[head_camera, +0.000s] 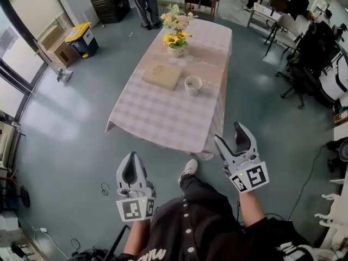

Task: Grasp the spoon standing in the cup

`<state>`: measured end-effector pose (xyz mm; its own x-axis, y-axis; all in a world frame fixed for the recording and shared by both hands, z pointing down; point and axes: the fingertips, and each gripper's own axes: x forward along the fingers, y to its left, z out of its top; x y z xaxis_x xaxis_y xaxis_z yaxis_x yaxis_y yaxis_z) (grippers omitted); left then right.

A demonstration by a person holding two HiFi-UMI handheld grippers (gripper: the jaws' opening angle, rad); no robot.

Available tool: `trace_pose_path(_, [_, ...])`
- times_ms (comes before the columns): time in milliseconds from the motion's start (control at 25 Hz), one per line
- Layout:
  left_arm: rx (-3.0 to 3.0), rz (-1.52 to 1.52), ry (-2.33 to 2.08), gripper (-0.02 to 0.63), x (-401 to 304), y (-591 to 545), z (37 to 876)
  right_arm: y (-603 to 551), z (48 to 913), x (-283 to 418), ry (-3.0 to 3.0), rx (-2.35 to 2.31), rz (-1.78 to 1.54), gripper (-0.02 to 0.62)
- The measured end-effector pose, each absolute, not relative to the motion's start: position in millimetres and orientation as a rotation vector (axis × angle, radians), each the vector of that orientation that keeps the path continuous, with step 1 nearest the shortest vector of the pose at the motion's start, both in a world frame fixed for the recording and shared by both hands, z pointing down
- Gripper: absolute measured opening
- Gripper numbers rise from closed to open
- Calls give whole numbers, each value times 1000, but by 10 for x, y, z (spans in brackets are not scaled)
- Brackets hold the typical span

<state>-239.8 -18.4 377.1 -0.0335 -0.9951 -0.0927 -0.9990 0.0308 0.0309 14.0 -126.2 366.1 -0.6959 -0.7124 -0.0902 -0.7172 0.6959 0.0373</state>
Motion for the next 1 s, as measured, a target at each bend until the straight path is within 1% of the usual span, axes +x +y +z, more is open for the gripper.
trace_pose_path(400, [-2124, 124, 2241, 17, -2682, -1043, 3635, -2189, 3488, -130, 2826, -1172, 113, 287])
trace_pose_path(1000, [-2177, 116, 2165, 17, -2516, -2236, 3512, -3221, 3488, 39, 2795, -1234, 85, 287])
